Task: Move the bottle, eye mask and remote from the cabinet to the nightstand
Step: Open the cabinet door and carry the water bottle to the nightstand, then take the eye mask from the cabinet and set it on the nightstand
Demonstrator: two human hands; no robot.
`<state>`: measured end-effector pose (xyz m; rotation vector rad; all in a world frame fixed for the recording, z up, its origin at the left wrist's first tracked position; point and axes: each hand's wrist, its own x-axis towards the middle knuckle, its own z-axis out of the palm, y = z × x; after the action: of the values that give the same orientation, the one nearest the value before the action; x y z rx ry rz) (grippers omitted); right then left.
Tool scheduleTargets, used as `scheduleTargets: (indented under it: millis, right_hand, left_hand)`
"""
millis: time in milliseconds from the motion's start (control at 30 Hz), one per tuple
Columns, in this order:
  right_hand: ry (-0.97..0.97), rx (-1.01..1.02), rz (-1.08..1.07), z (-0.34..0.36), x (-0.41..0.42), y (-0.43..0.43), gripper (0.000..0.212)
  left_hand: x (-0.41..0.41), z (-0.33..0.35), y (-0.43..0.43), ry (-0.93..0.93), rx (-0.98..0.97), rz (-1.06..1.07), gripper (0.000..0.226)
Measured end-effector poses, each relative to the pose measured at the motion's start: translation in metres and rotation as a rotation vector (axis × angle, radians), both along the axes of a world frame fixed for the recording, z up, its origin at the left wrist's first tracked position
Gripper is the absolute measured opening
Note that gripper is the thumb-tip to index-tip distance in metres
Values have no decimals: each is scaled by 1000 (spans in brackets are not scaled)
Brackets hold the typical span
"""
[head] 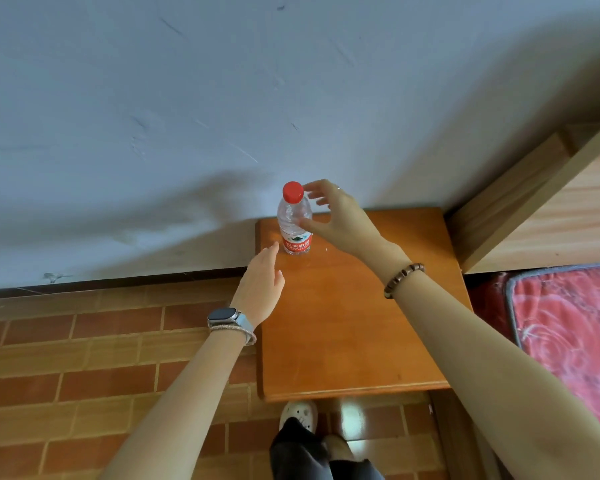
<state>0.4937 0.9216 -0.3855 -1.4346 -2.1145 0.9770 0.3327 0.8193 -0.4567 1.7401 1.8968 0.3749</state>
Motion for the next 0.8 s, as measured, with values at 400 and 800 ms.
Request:
scheduleTargets:
  millis: [400,800]
  right_hand:
    - [-436,237,-85,146,62,-108,23]
    - [-489,261,-155,252,88,-218,17]
  left_hand:
    - [6,187,-91,244,166,-151,27]
    - [4,288,-155,228,272,-157,23]
